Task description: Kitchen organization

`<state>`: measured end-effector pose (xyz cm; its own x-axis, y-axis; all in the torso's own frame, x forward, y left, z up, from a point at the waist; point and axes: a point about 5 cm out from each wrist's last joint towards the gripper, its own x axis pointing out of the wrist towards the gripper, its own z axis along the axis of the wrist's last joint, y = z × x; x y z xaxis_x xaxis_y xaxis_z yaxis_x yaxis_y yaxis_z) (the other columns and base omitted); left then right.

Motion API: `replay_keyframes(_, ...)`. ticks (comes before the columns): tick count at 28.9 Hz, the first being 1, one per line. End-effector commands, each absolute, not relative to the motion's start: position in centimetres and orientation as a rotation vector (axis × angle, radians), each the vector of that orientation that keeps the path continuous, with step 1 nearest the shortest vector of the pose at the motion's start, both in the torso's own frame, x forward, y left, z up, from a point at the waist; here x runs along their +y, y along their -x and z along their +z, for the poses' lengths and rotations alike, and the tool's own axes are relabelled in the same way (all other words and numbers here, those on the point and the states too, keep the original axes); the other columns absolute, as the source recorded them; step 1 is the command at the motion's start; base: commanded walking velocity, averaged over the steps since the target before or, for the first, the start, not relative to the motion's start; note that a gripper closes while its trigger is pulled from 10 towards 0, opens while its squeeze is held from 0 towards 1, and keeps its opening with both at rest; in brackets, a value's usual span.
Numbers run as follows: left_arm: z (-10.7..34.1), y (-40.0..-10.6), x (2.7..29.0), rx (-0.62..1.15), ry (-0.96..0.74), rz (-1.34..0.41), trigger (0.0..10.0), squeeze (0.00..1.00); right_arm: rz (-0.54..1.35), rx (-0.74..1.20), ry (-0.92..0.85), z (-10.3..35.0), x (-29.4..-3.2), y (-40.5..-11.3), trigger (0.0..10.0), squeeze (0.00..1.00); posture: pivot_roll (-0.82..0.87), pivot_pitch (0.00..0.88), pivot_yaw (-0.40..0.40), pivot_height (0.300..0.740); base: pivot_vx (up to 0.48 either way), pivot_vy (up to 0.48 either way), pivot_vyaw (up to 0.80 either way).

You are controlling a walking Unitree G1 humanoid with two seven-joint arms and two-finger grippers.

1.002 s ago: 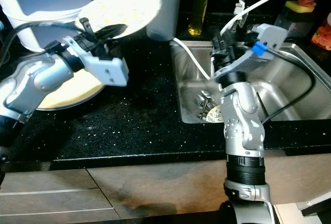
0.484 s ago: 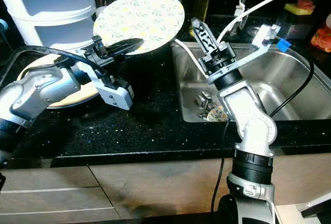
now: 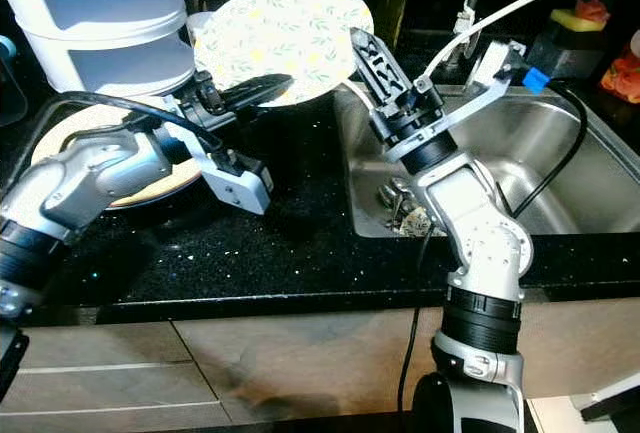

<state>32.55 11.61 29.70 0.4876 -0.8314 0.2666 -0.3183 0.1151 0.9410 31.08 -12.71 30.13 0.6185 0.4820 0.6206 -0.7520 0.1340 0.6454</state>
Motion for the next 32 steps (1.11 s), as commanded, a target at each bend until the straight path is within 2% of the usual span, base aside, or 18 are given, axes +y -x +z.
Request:
replay_keyframes(1, 30.8, -32.6, 11.3, -1.117, -1.477, -0.477, 10.0, 0.0, 0.867, -0.264, -1.11, 29.9, -13.2, -31.4, 10.0, 0.0, 0.17, 0.048, -0.074, 0.74, 0.0, 0.0, 0.0)
replay_keyframes(11, 31.2, -33.1, 12.4, -1.09, -1.518, -0.441, 10.0, 0.0, 0.828, -0.253, -1.116, 29.6, -14.1, -31.6, 10.0, 0.0, 0.17, 0.039, -0.077, 0.74, 0.0, 0.0, 0.0)
replay_keyframes(22, 30.9, -32.8, 11.2, -1.135, -1.486, -0.475, 10.0, 0.0, 0.843, -0.216, -1.114, 29.5, -13.4, -31.8, 10.0, 0.0, 0.17, 0.032, -0.083, 0.74, 0.0, 0.0, 0.0)
replay_keyframes(25, 29.7, -31.8, 9.5, -1.2, -1.48, -0.582, 10.0, 0.0, 0.837, -0.162, -1.107, 29.2, -12.7, -32.3, 10.0, 0.0, 0.17, 0.033, -0.094, 0.74, 0.0, 0.0, 0.0)
replay_keyframes(32, 27.9, -30.9, 8.2, -1.252, -1.508, -0.73, 10.0, 0.0, 0.804, -0.119, -1.13, 29.1, -12.3, -33.2, 10.0, 0.0, 0.17, 0.036, -0.1, 0.74, 0.0, 0.0, 0.0)
